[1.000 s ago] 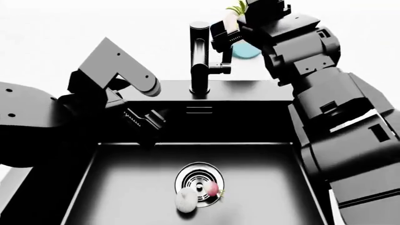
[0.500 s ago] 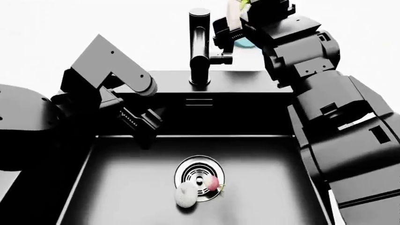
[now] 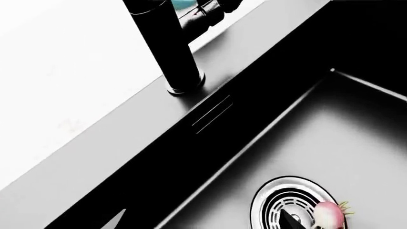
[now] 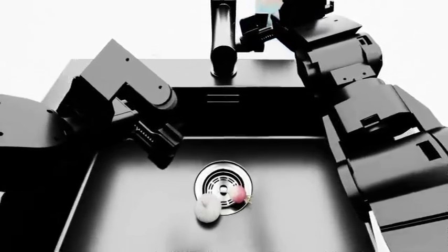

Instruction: Pick up the fruits and vegetables and place them in the sink. Turn on the sink faucet to wash them. Then turn the sink off and put them in the tray.

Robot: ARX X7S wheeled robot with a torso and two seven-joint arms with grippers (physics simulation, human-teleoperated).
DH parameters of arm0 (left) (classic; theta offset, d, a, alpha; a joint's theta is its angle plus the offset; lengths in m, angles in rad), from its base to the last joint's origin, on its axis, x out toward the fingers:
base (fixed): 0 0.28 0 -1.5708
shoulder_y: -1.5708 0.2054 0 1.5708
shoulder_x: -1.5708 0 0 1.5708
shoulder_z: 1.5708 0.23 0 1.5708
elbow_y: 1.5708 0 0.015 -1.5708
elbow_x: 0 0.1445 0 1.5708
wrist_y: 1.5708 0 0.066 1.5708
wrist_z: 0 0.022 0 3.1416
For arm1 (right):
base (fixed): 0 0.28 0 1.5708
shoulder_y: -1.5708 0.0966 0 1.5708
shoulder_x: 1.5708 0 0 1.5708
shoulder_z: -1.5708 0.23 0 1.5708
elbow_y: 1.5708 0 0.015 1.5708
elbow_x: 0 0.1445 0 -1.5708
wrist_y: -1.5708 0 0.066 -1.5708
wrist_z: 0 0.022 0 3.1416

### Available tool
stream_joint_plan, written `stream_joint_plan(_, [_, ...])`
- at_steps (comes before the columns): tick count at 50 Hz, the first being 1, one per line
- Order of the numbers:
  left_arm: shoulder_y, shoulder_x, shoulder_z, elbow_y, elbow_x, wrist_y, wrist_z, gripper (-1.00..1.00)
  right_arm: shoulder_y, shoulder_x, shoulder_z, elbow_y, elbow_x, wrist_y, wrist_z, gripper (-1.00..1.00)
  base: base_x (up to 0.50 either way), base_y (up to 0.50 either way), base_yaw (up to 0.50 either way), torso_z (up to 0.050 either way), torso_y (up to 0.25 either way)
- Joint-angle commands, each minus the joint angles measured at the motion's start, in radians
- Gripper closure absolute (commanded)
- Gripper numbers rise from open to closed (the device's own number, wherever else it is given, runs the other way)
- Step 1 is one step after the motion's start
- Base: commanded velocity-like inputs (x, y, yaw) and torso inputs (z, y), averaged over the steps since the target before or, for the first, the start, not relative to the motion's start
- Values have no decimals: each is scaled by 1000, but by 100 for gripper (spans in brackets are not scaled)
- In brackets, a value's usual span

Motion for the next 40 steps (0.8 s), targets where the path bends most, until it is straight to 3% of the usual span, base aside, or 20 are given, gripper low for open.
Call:
stream_joint_plan(1, [-3, 1, 4, 4, -1, -3, 2, -100, -2, 0, 15, 1, -14, 2, -3, -100, 0, 0, 0, 0, -250])
stream_joint_plan(9, [1, -7, -6, 10, -7, 13, 6, -100, -1, 0, 38, 1, -32, 7, -1, -100, 0, 0, 0, 0, -62])
stream_joint_plan(40, [-6, -6, -3, 14, -9, 15, 7, -100, -7, 10, 553, 1, -349, 135, 23, -100, 0, 0, 0, 0, 0])
